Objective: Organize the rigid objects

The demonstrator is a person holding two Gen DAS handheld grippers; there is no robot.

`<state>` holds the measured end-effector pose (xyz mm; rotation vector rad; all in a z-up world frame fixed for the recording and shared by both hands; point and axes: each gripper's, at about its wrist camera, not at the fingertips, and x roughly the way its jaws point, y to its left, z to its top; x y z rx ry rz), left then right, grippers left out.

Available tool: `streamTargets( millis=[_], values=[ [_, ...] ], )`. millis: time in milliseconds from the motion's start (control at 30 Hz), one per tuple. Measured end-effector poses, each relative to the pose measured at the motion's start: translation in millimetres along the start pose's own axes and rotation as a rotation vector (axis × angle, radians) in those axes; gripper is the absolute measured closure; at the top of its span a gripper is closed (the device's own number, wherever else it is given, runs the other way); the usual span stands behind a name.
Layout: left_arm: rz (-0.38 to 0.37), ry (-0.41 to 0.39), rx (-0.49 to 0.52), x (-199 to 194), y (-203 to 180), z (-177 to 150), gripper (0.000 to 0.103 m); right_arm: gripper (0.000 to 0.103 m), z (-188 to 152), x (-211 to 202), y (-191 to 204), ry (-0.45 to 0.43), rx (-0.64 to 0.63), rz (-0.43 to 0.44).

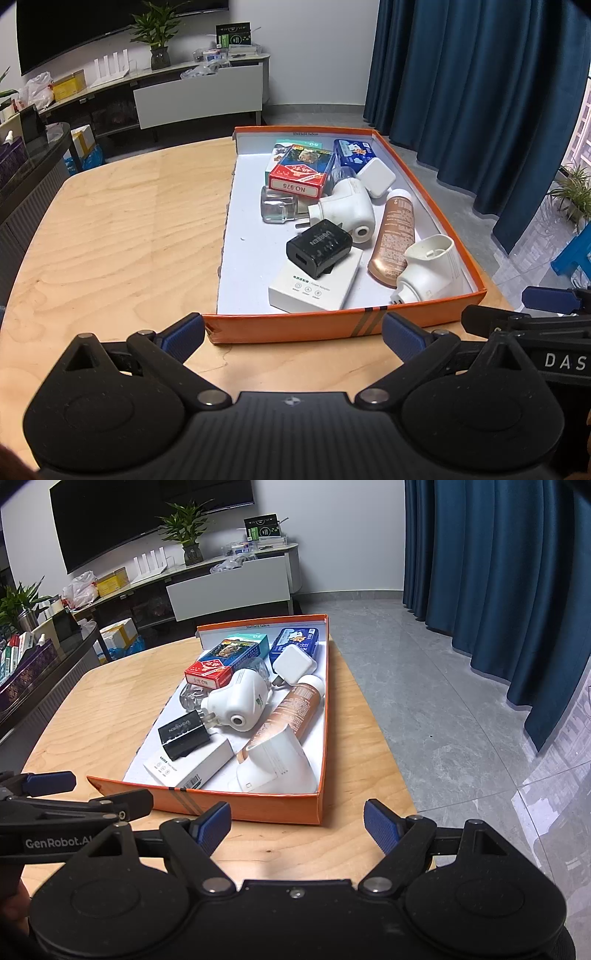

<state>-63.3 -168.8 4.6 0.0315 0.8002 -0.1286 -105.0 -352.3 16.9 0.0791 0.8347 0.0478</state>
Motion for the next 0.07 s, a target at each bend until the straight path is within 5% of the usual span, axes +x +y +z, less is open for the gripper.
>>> streamTargets(
  millis=[67],
  values=[
    [-0.005, 0.002, 0.003, 0.4, -0.2, -0.3, 0.000, 0.010, 0.0, -0.1, -0.3, 0.001, 0.000, -0.002]
  ],
)
